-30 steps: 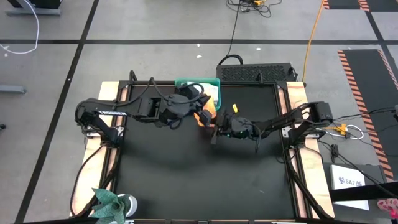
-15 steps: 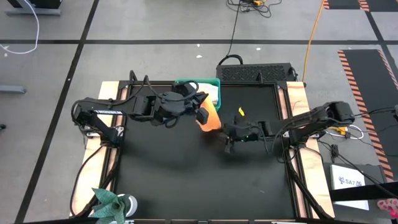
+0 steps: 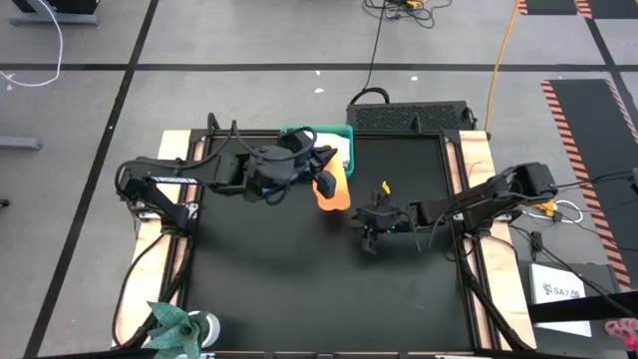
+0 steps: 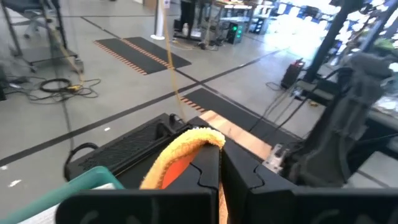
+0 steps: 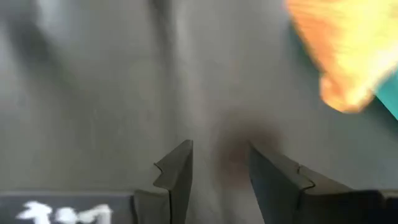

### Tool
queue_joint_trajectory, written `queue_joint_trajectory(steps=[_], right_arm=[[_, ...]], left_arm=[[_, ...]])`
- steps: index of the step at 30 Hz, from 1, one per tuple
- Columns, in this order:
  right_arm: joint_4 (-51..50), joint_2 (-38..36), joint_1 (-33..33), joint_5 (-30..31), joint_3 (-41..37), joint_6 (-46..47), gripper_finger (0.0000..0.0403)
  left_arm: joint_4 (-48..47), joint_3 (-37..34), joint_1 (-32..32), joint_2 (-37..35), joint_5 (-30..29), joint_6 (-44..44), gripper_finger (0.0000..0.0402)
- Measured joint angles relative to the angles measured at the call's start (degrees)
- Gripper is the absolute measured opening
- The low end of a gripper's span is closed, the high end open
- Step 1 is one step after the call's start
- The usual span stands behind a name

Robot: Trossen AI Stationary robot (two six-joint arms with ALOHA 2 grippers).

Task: Fold microfiber towels
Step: Fold the orange microfiber towel

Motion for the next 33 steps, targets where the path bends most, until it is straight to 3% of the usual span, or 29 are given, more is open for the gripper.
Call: queue_joint_trajectory(steps=[3,10,16,27,33], right_arm=[[5.1,1.8,-0.4,1.3,-1.4,-0.2,0.0141],[3.4,2.5,-4.1,5.9,-1.4,-3.4,0.0141],[4.5,2.2,-7.0,5.8,-1.4,-2.1,0.0141],[13.1,2.2,-6.4,0.8,-1.4,1.4,0.0141],[8.8,2.2,-5.7,-4.0,-1.4,1.9,0.0141]], left_arm=[[1.2,0.0,-0.2,0.0,1.5,0.3,0.0005],[1.3,0.0,-0.8,0.0,2.2,0.1,0.0005],[1.4,0.0,-1.2,0.0,2.4,0.2,0.0005],[1.4,0.0,-0.8,0.0,2.4,0.8,0.0005],[1.4,0.0,-0.6,0.0,2.3,1.1,0.0005]])
